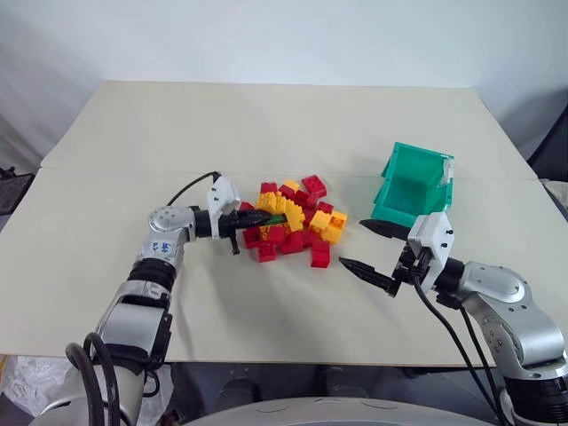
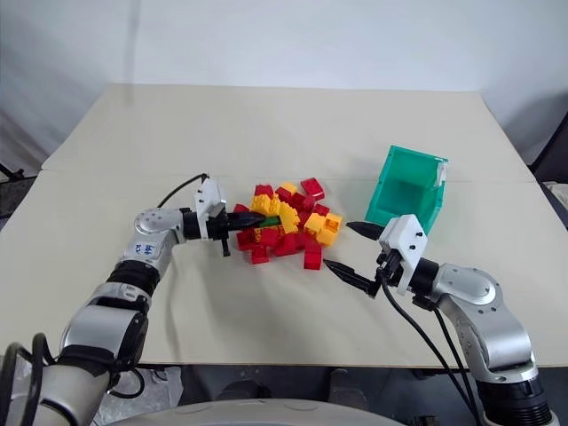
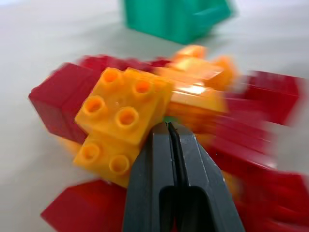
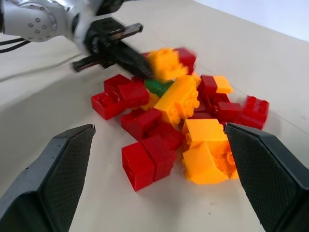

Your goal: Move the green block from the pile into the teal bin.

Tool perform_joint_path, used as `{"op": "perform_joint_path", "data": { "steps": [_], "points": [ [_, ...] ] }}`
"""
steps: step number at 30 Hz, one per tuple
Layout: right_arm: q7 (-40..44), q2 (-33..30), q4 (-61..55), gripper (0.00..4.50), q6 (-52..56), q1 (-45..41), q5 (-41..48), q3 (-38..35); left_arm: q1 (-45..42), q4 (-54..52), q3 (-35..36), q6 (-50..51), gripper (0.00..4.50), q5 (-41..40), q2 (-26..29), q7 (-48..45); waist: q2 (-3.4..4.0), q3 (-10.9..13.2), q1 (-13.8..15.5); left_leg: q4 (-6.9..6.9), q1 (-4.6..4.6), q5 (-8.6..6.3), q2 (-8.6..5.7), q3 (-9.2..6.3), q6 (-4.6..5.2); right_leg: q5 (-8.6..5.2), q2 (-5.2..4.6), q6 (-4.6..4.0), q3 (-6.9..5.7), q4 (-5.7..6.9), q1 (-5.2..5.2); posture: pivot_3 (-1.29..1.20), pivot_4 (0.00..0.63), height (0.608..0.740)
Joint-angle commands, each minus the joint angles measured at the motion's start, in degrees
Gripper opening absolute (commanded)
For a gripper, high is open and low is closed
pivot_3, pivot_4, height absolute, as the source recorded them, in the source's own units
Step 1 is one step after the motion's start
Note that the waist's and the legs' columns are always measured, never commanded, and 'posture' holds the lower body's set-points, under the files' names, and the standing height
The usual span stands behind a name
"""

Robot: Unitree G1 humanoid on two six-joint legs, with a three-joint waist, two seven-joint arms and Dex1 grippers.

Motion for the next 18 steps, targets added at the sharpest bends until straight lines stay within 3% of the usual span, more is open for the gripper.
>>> {"op": "perform_joint_path", "data": {
  "steps": [1, 5, 13, 18],
  "points": [
    [-0.48, 0.13, -2.12, 4.5, -1.46, -0.09, 0.11, -0.94, -3.91, 4.27, 2.29, -2.5, 0.04, 1.69, -0.36, 7.33, -0.02, 0.01, 0.03, 0.0, 0.0, 0.0, 0.0, 0.0, 0.0, 0.0, 0.0, 0.01, 0.0, 0.0, 0.0, 0.0, 0.15, 0.74],
    [-0.63, 0.32, -1.71, 4.5, -1.72, -0.63, -0.18, -0.75, -5.6, 6.26, 3.75, -2.33, 0.04, 1.96, -1.54, 9.49, -0.02, 0.01, 0.01, 0.0, 0.0, 0.0, 0.0, 0.01, 0.0, 0.01, -0.01, 0.02, 0.0, -0.01, 0.0, 0.0, 0.15, 0.74],
    [-0.28, 0.85, -0.93, 4.5, -1.92, -2.16, -0.69, 0.65, -5.02, 5.36, 3.14, -2.07, 0.04, 3.23, -5.36, 3.01, -0.03, 0.02, 0.05, 0.02, -0.01, 0.02, -0.02, 0.04, -0.04, 0.02, -0.01, 0.03, 0.0, -0.02, 0.01, 0.0, 0.15, 0.74],
    [-0.05, 0.43, -0.56, 4.5, -1.98, -2.8, -0.41, 0.07, -4.48, 1.61, 2.87, 4.38, 0.21, 3.95, -2.71, 1.86, -0.03, 0.02, -0.16, 0.0, 0.0, 0.0, 0.02, 0.03, -0.01, 0.02, 0.03, 0.03, 0.0, -0.02, 0.0, 0.0, 0.15, 0.74]
  ]
}}
